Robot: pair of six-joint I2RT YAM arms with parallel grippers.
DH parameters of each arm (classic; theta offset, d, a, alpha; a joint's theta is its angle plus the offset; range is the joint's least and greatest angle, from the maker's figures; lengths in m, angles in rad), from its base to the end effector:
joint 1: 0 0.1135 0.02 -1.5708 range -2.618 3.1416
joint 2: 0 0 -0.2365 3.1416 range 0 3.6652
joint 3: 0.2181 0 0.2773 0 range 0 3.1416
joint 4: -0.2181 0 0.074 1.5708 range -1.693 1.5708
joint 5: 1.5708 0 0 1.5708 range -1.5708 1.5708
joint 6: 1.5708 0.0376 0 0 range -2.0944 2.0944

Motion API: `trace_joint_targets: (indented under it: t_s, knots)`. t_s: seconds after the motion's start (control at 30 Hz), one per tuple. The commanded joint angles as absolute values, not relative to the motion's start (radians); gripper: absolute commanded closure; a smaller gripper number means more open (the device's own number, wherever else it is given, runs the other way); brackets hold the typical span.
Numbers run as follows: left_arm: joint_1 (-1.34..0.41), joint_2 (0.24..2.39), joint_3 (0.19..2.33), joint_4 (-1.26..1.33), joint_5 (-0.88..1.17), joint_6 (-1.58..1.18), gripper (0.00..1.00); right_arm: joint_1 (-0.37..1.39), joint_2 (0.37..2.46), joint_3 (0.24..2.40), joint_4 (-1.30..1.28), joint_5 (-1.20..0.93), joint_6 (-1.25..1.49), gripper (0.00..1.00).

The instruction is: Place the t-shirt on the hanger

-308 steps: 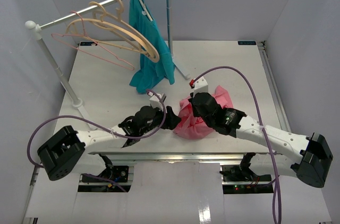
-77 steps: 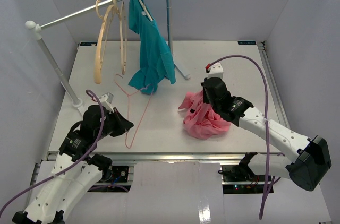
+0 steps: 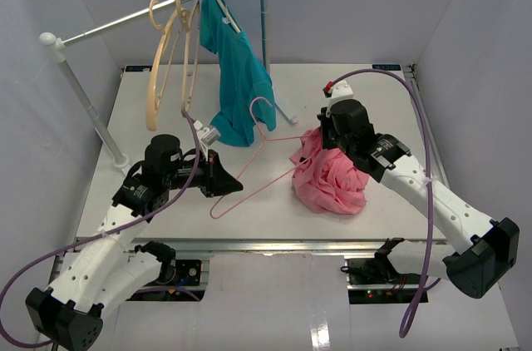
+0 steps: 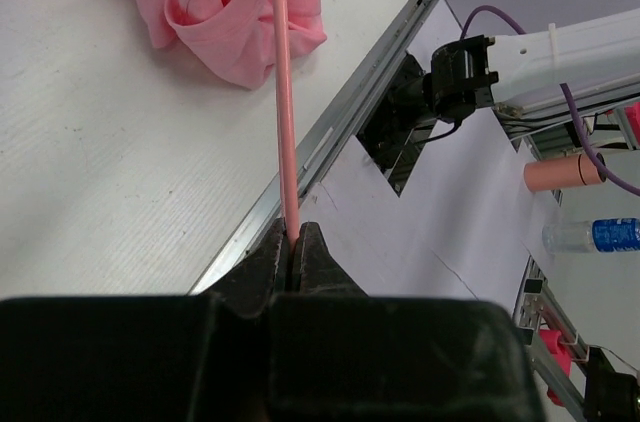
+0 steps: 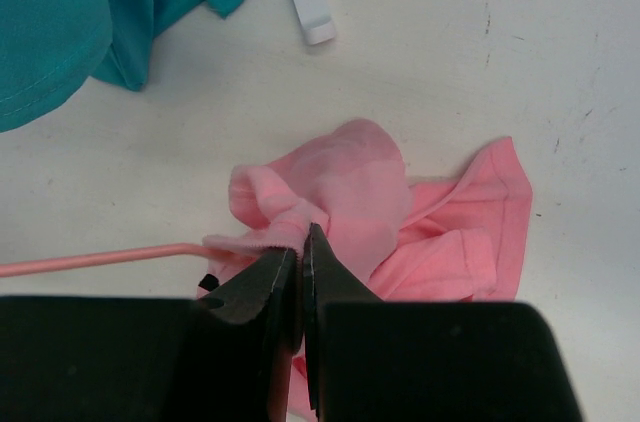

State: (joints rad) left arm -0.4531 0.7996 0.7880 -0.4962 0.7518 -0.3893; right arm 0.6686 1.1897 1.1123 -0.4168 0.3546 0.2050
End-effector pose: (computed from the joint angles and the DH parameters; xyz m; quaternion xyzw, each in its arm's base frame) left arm 0.1823 -0.1173 0.2906 0.2115 0.7955 -0.4816 0.3008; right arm 0.2457 0.1774 0.3201 -0.1061 0.8433 0.0763 0.5213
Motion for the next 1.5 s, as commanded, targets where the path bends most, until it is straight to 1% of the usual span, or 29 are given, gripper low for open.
trace_joint_targets:
  t_s: [0.0,0.13,0.23,0.37,0.6,0.77,0.9,1.17,1.3,1.4,1.47]
  knots:
    - [-0.492,0.825,0.850,-0.352,0.732,-0.383,1.00,0.669,1.139,1.151,-0.398,0.321,0.200,0.92]
    - [-0.594,0.837,0.842,-0.303,0.622,-0.403,1.00,0.672,1.115,1.155,-0.393,0.298,0.215,0.92]
    - [-0.729,0.874,0.853,-0.289,0.428,-0.396,1.00,0.685,1.089,1.154,-0.391,0.288,0.236,0.92]
    - [-0.830,0.917,0.864,-0.264,0.278,-0.395,1.00,0.701,1.047,1.127,-0.376,0.291,0.262,0.92]
    - [-0.931,0.968,0.845,-0.145,0.122,-0.397,1.00,0.730,0.974,1.059,-0.342,0.275,0.307,0.92]
    - [-0.983,0.951,0.784,0.017,0.064,-0.390,1.00,0.755,0.923,0.995,-0.289,0.248,0.350,0.92]
    - [-1.012,0.955,0.732,0.131,0.043,-0.374,1.00,0.797,0.920,0.984,-0.259,0.241,0.377,0.92]
    - [-1.052,0.946,0.640,0.248,-0.043,-0.354,1.00,0.935,0.938,0.985,-0.204,0.349,0.395,0.92]
    - [-1.055,0.915,0.593,0.295,-0.055,-0.356,1.00,0.986,0.943,0.977,-0.184,0.389,0.403,0.91]
    - [-1.057,0.877,0.555,0.338,-0.042,-0.356,1.00,1.002,0.943,0.981,-0.186,0.405,0.385,0.83]
    - [-1.056,0.852,0.544,0.345,-0.034,-0.355,1.00,1.003,0.937,0.996,-0.206,0.415,0.368,0.75]
